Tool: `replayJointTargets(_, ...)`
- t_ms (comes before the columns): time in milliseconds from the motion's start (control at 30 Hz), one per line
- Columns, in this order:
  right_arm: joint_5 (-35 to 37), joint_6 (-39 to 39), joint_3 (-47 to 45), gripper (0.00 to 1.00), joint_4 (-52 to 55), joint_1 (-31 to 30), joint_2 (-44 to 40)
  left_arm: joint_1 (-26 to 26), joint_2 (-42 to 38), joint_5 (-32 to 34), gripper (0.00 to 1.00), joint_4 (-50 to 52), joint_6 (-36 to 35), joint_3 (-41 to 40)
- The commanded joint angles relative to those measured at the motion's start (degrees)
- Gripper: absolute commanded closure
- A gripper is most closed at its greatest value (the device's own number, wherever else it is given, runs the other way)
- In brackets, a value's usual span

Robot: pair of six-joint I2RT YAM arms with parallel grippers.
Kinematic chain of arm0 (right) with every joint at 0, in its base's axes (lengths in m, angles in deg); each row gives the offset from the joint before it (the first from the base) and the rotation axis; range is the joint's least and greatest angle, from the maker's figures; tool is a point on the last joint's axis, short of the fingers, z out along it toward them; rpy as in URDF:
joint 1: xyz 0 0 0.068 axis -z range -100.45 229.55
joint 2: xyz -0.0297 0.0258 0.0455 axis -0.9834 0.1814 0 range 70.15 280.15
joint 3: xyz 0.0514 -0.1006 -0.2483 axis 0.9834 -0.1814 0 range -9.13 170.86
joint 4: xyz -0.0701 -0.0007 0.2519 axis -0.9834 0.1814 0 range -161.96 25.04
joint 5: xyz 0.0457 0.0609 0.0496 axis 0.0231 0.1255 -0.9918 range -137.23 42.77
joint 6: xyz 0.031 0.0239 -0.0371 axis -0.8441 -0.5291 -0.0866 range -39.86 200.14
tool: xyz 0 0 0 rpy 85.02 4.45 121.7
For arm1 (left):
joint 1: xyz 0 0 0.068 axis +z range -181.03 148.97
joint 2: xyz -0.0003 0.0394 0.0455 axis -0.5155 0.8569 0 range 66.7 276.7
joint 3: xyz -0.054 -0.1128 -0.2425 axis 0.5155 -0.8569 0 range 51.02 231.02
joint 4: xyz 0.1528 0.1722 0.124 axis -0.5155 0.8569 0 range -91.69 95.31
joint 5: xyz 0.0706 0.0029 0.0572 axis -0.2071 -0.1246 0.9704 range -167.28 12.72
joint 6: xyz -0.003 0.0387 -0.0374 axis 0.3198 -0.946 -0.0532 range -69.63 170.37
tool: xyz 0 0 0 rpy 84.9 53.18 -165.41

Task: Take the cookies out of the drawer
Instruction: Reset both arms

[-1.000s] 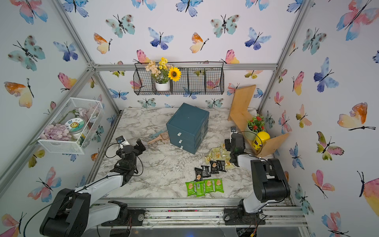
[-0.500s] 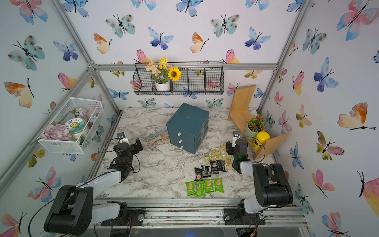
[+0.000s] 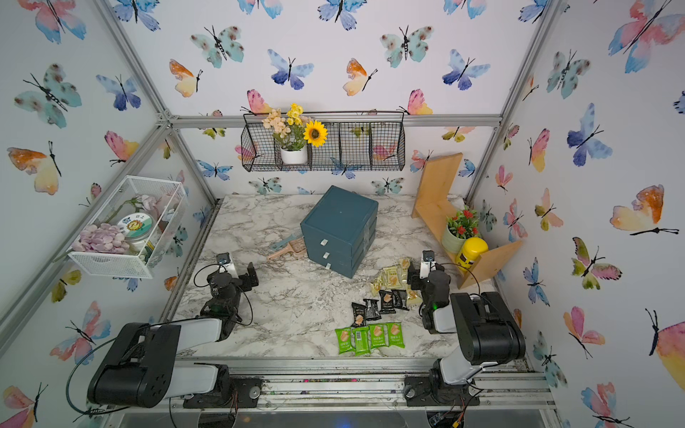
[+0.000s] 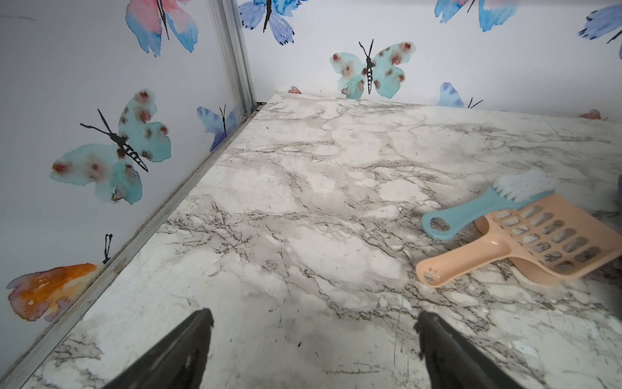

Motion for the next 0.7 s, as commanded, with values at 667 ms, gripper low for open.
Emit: replayJointTargets(667,0.8,-1.9,0.9,0.01,-3.0,0.4,-0.1,2.4,2.0,-4.6,0.02,-7.0,0.0,-0.2)
